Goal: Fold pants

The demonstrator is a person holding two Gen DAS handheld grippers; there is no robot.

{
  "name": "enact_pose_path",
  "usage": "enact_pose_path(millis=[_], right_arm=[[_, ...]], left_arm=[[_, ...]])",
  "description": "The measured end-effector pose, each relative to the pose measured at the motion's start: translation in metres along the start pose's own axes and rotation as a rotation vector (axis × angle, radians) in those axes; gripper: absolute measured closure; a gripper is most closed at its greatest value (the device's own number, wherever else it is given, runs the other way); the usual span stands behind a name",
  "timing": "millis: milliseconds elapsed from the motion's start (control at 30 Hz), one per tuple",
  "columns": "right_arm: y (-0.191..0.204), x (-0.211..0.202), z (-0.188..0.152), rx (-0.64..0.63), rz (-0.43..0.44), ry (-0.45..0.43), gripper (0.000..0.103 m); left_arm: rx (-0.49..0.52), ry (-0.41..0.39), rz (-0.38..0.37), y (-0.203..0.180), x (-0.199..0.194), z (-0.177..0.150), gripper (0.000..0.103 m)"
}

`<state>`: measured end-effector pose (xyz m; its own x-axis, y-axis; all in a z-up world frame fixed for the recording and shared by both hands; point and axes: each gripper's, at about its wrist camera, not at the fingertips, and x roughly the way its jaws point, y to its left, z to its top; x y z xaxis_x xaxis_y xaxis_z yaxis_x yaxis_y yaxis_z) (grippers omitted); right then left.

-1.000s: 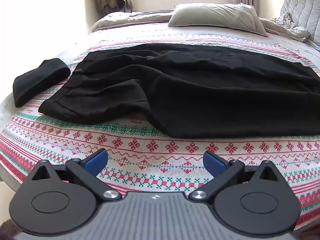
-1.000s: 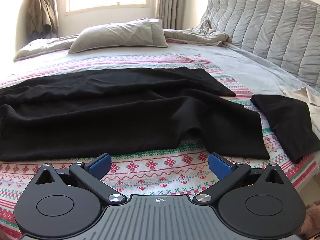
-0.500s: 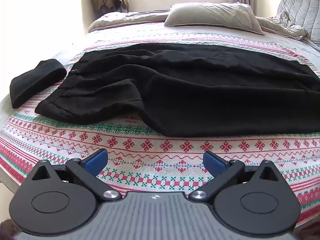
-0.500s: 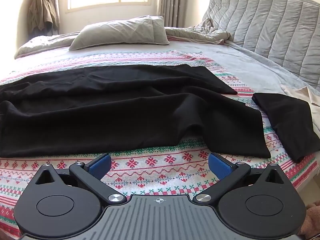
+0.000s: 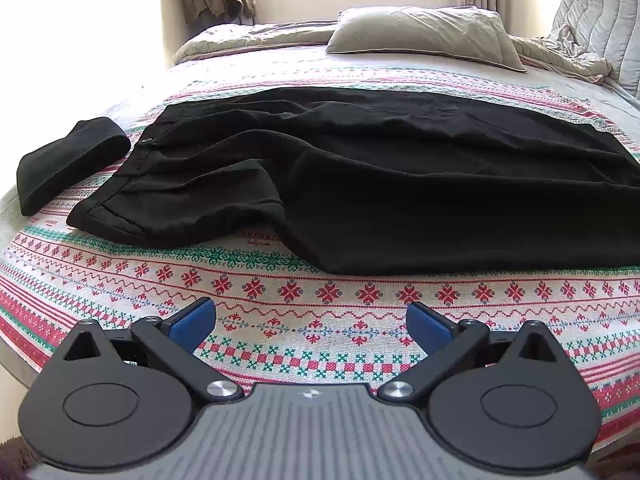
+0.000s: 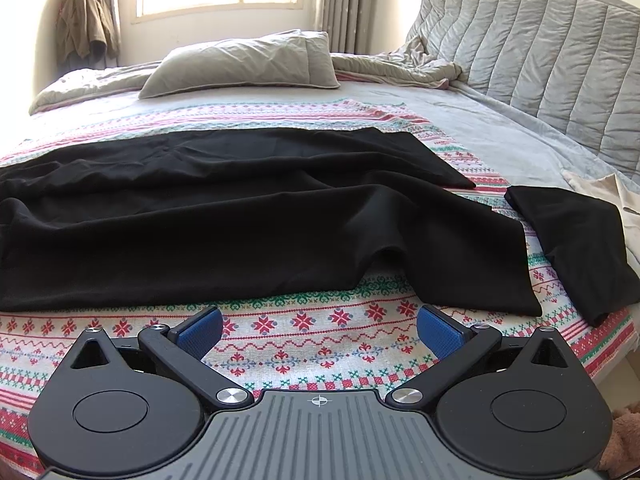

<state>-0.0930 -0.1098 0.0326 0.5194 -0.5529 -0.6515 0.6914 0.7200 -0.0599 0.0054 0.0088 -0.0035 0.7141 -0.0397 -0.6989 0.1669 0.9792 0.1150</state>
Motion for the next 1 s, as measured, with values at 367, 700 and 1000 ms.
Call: enact_pose_path(millis=[367,700,1000], right_arm=[[0.0005,0.0016,-0.0015,-0.003,-0.001,0.004,0.0],[-0.0018,0.0014,-0.0016,0.0,0.0,0.004,0.0],[-0.0026,0.0025,-0.0015,0.002,-0.005,0.004,0.0]], left_arm=[[-0.004,-0.002,-0.005,0.0005,-0.0016,0.0002,0.0],[-0.004,-0.003,-0.006,-0.0006,-0.0025,0.0003,0.0],[-0.005,-0.004,-0.007,-0.0007,-0.0022,0.0007,0.0]])
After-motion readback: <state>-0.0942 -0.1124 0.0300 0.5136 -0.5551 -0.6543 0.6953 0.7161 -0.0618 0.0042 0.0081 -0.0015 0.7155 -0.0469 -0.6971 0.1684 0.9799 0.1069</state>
